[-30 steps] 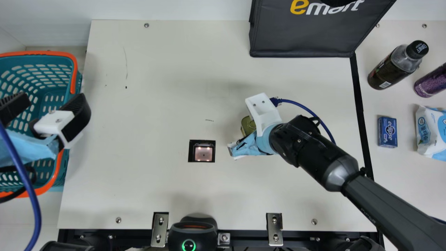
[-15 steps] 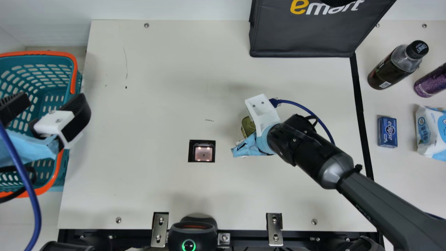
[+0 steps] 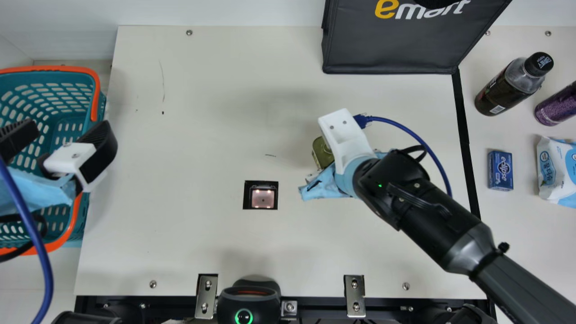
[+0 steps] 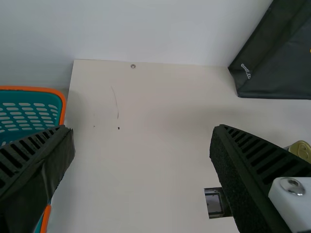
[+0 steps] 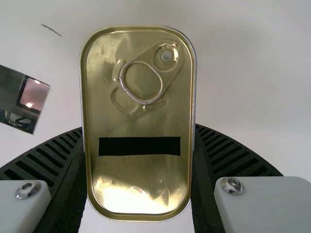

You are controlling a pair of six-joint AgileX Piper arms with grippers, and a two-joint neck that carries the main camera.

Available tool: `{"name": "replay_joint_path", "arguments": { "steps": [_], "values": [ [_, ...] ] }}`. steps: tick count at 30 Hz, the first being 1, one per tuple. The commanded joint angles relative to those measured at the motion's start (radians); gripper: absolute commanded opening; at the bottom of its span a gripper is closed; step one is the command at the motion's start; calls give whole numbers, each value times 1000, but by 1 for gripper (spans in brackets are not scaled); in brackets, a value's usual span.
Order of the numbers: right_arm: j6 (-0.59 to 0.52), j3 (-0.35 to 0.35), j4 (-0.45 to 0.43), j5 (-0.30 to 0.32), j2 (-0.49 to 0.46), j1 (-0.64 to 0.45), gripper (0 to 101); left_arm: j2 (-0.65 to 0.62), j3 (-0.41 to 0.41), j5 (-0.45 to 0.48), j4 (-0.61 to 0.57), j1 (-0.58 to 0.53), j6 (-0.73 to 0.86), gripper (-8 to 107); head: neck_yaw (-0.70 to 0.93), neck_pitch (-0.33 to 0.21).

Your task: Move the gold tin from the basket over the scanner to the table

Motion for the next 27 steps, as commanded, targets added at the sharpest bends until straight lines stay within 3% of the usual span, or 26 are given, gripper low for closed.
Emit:
{"name": "replay_joint_path", "arguments": {
  "steps": [1,17,27],
  "values": [
    [-38,8,21,4,-27,-38,0,0,0,0,0,0,0,90,-1,-30],
    [-522,124,240,117,-268,-514,0,0,0,0,0,0,0,90,-1,-30],
    [-764,131,329,170,-302,-737,0,0,0,0,0,0,0,90,-235,-30]
  ]
}}
